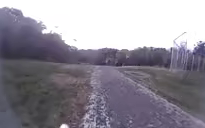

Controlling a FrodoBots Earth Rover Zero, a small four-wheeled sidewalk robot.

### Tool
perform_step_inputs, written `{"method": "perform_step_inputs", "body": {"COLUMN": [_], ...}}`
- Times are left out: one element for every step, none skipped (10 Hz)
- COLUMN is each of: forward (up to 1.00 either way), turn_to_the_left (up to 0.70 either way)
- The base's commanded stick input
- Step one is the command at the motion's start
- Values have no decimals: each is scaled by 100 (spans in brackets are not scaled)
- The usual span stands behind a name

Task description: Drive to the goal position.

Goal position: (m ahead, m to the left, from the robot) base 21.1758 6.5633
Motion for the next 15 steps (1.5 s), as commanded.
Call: {"method": "perform_step_inputs", "body": {"forward": [70,70,70,70,70,70,70,70,70,70,70,70,70,70,70], "turn_to_the_left": [0,0,0,0,0,0,0,0,0,0,0,0,0,0,0]}}
